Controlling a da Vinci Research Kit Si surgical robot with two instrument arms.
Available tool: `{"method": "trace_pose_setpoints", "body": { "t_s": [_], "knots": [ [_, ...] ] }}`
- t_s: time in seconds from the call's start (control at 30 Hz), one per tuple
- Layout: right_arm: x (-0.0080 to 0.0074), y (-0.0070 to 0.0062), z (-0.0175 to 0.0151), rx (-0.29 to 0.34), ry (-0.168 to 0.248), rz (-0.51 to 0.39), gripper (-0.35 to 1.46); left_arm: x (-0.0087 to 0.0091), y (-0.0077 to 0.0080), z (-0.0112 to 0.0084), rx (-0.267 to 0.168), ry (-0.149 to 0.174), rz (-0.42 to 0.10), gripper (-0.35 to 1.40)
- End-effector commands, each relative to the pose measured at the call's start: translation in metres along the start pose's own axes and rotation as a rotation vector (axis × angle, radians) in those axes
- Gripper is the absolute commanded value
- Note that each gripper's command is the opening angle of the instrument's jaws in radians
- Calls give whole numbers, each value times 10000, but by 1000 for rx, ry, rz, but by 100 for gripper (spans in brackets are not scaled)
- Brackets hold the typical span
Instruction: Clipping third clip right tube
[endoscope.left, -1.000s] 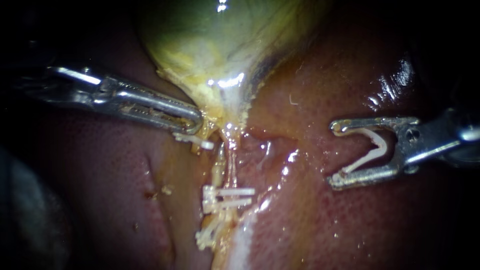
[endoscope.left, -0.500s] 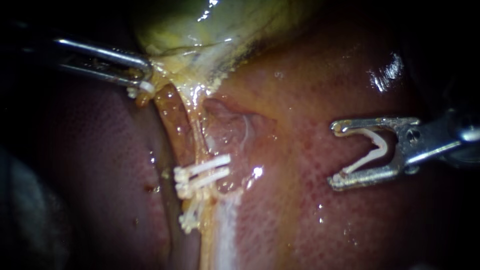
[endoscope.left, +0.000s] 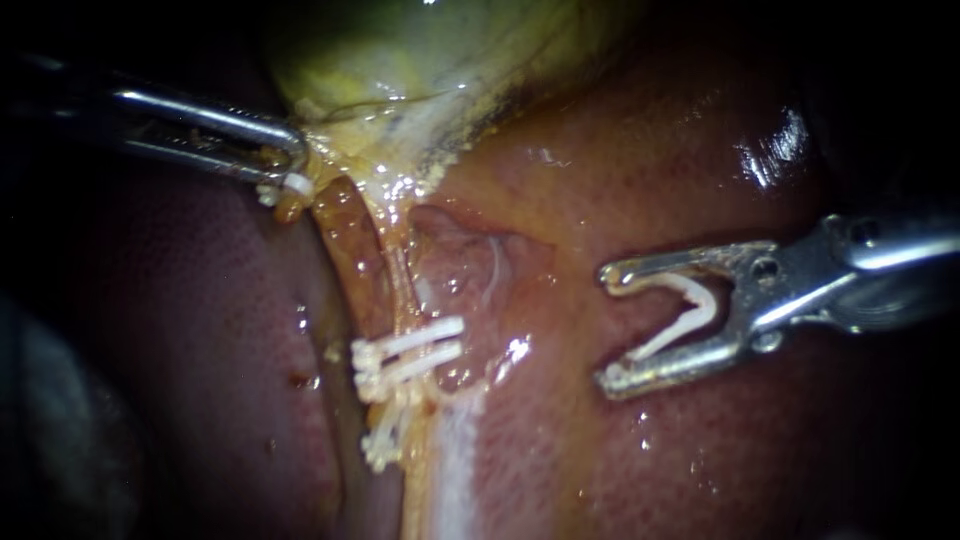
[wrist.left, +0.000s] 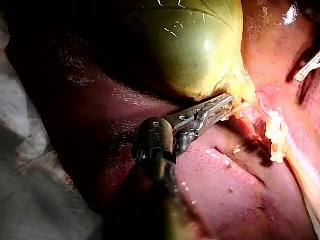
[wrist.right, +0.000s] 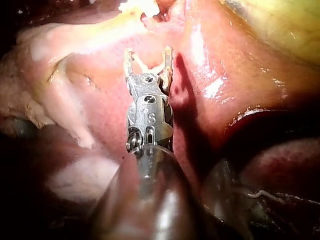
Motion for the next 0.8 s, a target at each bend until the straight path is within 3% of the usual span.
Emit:
{"method": "trace_pose_setpoints", "body": {
  "t_s": [0.03, 0.2, 0.4, 0.8],
  "knots": [
    [1, 1, 4, 6, 15, 27, 47, 0, 0, 1, 1, 0, 0, -35],
    [3, 11, 28, 49, 64, 139, 45, -1, 0, 2, 5, 2, 1, -35],
    [13, 27, 54, 16, 145, 213, 46, -1, 0, 2, 5, 2, 1, -35],
    [27, 56, 97, -6, 176, 239, 47, -2, 0, 2, 3, 1, 1, -35]
  ]
}}
